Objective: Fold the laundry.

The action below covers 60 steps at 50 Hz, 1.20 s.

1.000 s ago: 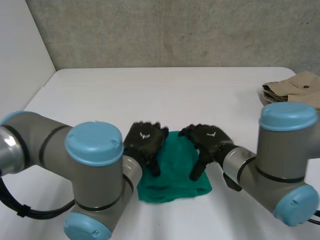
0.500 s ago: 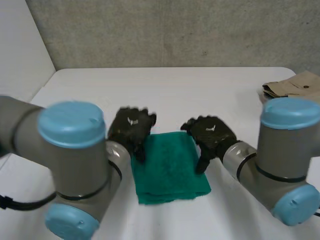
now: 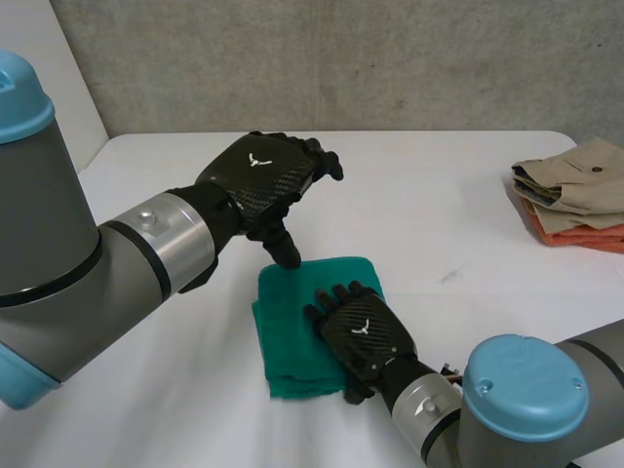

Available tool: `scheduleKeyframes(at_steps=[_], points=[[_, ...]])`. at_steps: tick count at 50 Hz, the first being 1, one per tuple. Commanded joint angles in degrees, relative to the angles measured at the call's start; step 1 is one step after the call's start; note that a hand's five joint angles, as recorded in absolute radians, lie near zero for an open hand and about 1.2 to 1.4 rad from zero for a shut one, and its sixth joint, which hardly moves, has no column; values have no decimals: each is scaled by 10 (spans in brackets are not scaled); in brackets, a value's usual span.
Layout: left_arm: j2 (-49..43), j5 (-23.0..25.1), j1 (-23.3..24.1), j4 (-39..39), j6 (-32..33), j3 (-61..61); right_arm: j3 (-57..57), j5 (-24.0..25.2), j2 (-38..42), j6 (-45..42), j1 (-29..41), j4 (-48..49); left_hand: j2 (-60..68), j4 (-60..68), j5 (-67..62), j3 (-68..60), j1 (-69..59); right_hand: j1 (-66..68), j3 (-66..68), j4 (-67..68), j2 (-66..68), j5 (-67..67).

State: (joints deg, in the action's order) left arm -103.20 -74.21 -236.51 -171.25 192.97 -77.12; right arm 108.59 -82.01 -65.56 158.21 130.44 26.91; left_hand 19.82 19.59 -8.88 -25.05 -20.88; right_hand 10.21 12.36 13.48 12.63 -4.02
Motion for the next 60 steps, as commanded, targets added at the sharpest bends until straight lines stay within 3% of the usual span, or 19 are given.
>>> scheduleKeyframes(at_steps=[1,25,34,41,47,52,55,56,57,60], points=[[-2,-1,0,-2,0,-4,-22,2,43,-44,0,11,1,4,-11,51,9,17,-4,-16,-7,21],[-3,-1,-1,-3,-25,-8,-101,-2,96,-46,-1,32,1,4,-11,51,9,187,166,154,163,-149],[-3,-1,-1,-3,-26,-8,-142,-3,120,-45,-2,32,3,5,-13,49,7,347,325,314,322,-309],[-2,-1,-2,-4,-26,-8,-161,-3,126,-43,-2,31,3,5,-13,49,7,349,327,316,324,-311],[-3,-1,-3,-4,-26,-8,-175,-3,140,-42,-2,25,5,7,-14,47,6,214,193,181,190,-176],[-3,-1,-3,-5,-29,-8,-173,-2,140,-44,-3,25,5,7,-14,47,6,226,204,193,201,-188],[-3,-1,-4,-5,-31,-8,-172,-1,141,-45,-4,25,5,7,-14,47,6,382,360,349,357,-343],[-3,-1,-5,-5,-32,-8,-173,-1,141,-46,-4,25,5,7,-14,47,6,465,444,433,441,-427],[-2,-1,-5,-5,-34,-8,-176,-1,142,-45,-4,25,5,7,-14,47,6,641,620,608,617,-603],[-3,-1,-6,-6,-37,-8,-180,-1,142,-46,-5,25,5,7,-14,47,6,698,676,665,674,-660]])
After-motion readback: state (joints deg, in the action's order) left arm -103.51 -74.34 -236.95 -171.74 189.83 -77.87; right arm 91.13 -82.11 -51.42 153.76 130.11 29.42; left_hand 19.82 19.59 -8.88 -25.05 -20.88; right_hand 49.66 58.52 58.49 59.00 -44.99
